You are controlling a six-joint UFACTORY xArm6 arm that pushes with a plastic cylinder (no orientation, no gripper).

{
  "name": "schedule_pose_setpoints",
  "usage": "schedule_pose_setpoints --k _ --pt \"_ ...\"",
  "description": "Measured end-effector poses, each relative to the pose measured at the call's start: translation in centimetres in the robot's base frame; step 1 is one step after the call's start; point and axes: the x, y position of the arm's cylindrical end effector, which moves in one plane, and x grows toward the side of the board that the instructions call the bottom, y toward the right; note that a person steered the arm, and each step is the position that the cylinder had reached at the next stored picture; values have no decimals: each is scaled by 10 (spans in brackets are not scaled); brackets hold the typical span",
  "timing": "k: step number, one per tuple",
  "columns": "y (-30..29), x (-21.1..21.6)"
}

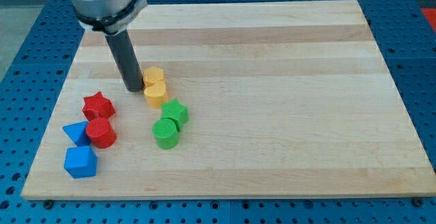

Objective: Push the arm above the yellow hexagon

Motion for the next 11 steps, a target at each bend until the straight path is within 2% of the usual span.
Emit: schedule_pose_setpoints --k 2,3,4,5,8,11 --pt "2 18" --pt "-10 0" --pt "-28 -57" --pt "-13 -82" --pt "1 -80" --pt "4 -49"
